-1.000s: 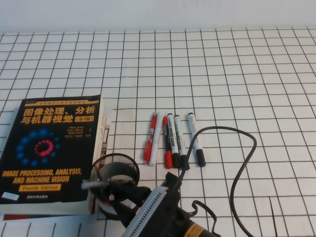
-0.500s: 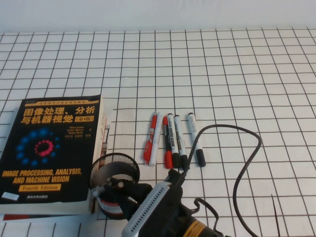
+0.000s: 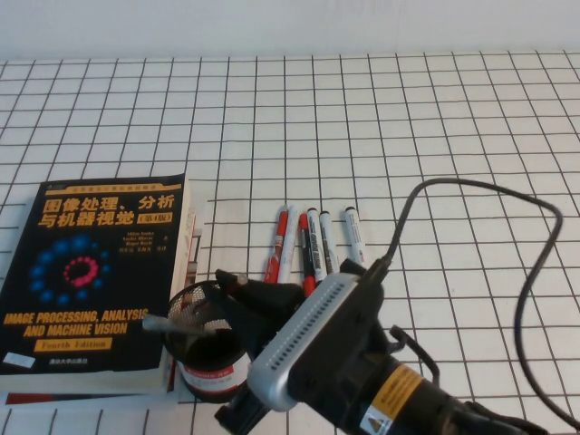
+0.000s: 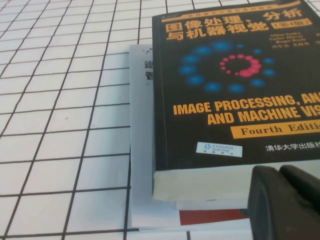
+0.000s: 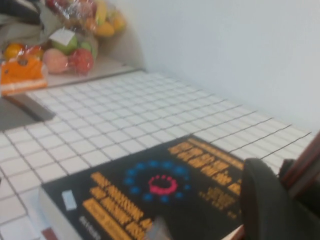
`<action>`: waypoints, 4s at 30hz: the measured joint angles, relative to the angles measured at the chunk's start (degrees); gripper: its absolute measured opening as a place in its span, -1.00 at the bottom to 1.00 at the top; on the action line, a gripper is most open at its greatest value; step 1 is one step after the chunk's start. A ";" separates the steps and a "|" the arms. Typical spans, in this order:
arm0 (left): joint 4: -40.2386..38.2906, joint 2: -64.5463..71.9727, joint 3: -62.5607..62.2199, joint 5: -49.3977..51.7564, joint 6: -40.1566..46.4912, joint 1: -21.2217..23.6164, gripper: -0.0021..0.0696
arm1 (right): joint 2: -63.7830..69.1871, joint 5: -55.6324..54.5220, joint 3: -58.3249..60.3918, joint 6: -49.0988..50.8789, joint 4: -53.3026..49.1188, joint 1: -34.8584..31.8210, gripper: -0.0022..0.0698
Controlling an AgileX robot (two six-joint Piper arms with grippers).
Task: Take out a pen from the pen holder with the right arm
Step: 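Take a marker out of the pen holder and lay it on the table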
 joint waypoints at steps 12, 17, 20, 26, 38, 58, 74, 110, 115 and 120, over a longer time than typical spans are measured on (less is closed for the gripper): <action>0.00 0.00 0.00 0.00 0.00 0.00 -0.95 | -19.86 14.55 0.11 -20.86 21.04 -1.46 -0.85; 0.00 0.00 0.00 0.00 0.00 0.00 -0.95 | -25.24 28.49 -0.81 -24.30 26.07 -7.28 -0.85; 0.00 0.00 0.00 0.00 0.00 0.00 -0.95 | -26.48 38.72 -2.35 -20.89 25.65 -12.69 -0.85; 0.00 0.00 0.00 0.00 0.00 0.00 -0.95 | -25.13 64.93 -8.15 -2.78 19.34 -24.62 -0.85; 0.00 0.00 0.00 0.00 0.00 0.00 -0.95 | -9.88 101.31 -28.21 11.77 5.83 -32.79 -0.85; 0.00 0.00 0.00 0.00 0.00 0.00 -0.95 | 27.32 122.70 -70.77 15.40 -1.79 -40.28 -0.85; 0.00 0.00 0.00 0.00 0.00 0.00 -0.95 | 39.22 122.46 -79.75 16.25 1.13 -42.50 -0.85; 0.00 0.00 0.00 0.00 0.00 0.00 -0.95 | 19.35 116.33 -66.47 15.48 -5.43 -40.59 -0.82; 0.00 0.00 0.00 0.00 0.00 0.00 -0.95 | 4.76 107.42 -49.93 15.38 -6.92 -40.37 -0.96; 0.00 0.00 0.00 0.00 0.00 0.00 -0.95 | -11.37 102.58 -33.99 15.38 -7.02 -40.37 -0.97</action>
